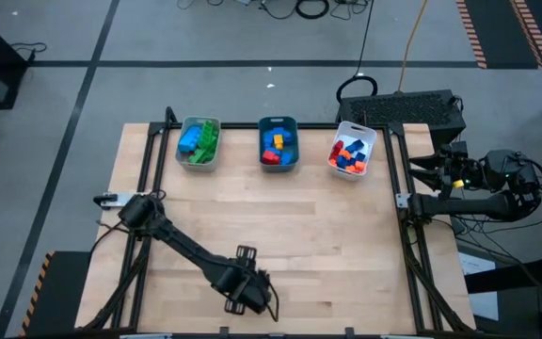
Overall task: Sort blocks by size
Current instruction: Put the small blue 4 stud game piece into the white bin
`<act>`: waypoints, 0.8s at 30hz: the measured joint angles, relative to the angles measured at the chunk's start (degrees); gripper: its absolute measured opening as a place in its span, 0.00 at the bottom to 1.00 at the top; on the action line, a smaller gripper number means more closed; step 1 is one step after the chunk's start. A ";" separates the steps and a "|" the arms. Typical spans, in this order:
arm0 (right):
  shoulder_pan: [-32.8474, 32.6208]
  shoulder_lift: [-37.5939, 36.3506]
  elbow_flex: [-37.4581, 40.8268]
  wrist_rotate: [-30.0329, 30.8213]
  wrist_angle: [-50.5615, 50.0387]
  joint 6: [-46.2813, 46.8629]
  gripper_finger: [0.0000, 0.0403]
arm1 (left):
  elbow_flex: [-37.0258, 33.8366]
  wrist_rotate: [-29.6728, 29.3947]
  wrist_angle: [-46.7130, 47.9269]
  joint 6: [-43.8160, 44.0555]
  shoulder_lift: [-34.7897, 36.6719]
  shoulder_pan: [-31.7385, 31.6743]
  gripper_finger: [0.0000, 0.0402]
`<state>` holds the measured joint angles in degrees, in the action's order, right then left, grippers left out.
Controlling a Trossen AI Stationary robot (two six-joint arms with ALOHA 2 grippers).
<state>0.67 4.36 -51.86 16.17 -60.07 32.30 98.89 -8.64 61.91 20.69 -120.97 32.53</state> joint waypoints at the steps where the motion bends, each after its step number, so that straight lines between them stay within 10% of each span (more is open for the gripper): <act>1: 0.00 -0.02 0.00 0.00 0.04 0.02 0.59 | -1.21 0.34 -1.28 -0.02 0.00 0.24 0.60; 24: 0.00 0.00 0.00 0.26 0.84 5.63 0.59 | -13.59 0.61 -19.20 -3.09 0.20 -1.07 0.60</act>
<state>0.67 4.36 -51.86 16.43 -59.23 37.93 85.30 -8.03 42.71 17.59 -120.77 31.46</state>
